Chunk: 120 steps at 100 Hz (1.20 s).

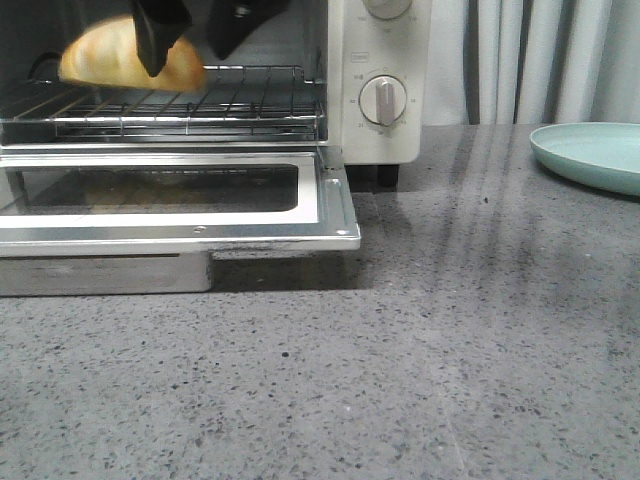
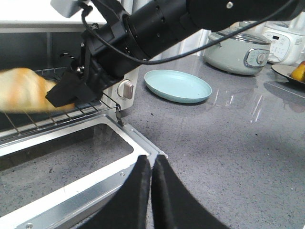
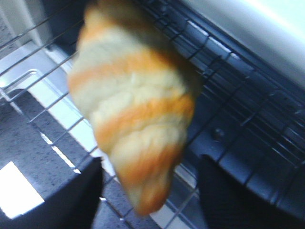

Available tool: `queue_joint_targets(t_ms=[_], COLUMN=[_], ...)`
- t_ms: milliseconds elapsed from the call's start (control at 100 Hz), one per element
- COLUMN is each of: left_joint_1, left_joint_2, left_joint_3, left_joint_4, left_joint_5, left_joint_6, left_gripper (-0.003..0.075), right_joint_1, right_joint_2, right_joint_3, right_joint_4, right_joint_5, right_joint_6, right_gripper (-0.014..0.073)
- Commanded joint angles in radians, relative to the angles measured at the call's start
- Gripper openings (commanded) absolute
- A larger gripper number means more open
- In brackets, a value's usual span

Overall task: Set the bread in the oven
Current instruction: 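Lower the croissant onto the wire rack and open the right gripper, then withdraw the right gripper out of the oven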

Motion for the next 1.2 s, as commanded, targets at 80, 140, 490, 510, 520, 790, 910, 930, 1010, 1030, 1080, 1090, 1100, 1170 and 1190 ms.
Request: queue_joint_targets(t_ms=[80,140,490,510,520,790,910,930,1010,1030,1080,1090,1100,1170,1190], left_joint_1=[0.001,0.001,0.001,0.001,0.001,0.001,0.001,0.001,0.001,0.001,0.001,0.001,0.001,0.001,0.001], left_joint_2=[0.009,0.009,-0.043,-0.051,-0.053,-0.087,-0.087,-0.087,-0.087,-0.087,-0.085,-0.085,-0.085,-0.085,-0.085], left_joint_3=[-0.033,-0.033,-0.033,-0.033,-0.033,-0.012,0.015,0.018,0.035,0.037,0.046,0.049,0.049,0.065,0.067], left_joint_4=[-0.04,-0.04,-0.04,-0.04,-0.04,-0.003,-0.032,-0.035,-0.036,-0.036,-0.036,-0.036,-0.036,-0.036,-0.036], left_joint_5=[-0.043,-0.043,-0.248,-0.266,-0.271,-0.298,-0.342,-0.352,-0.378,-0.385,-0.394,-0.397,-0.397,-0.404,-0.404], left_joint_6=[-0.001,-0.001,-0.008,-0.008,-0.008,-0.008,-0.008,-0.008,-0.008,-0.008,-0.008,-0.008,-0.008,-0.008,-0.008], left_gripper=[-0.0022,-0.0022,-0.0022,-0.0022,-0.0022,-0.0022,-0.0022,-0.0022,-0.0021,-0.0021,-0.0021,-0.0021,-0.0022,-0.0022,-0.0021], right_joint_1=[-0.016,-0.002,0.208,0.225,0.231,0.294,0.285,0.285,0.285,0.285,0.285,0.285,0.285,0.285,0.285], right_joint_2=[-0.065,-0.079,-0.325,-0.357,-0.368,-0.897,-1.16,-1.206,-1.369,-1.408,-1.486,-1.505,-1.515,-1.591,-1.61], right_joint_3=[-0.038,-0.038,0.075,0.091,0.107,0.48,0.681,0.703,0.809,0.827,0.863,0.868,0.876,0.913,0.924], right_joint_4=[-0.021,-0.021,-0.078,-0.09,-0.098,-0.226,-0.388,-0.411,-0.48,-0.495,-0.514,-0.517,-0.519,-0.521,-0.521], right_joint_5=[-0.016,0.004,0.071,0.066,0.066,0.118,0.231,0.231,0.222,0.227,0.259,0.272,0.279,0.331,0.335], right_joint_6=[0.016,0.016,0.004,0.004,0.004,0.146,0.284,0.294,0.346,0.364,0.405,0.41,0.417,0.418,0.418], right_gripper=[0.0547,0.0547,0.0005,-0.0029,-0.0062,-0.0048,-0.0048,-0.0048,-0.0048,-0.0048,-0.0048,-0.0048,-0.0048,-0.0048,-0.0048])
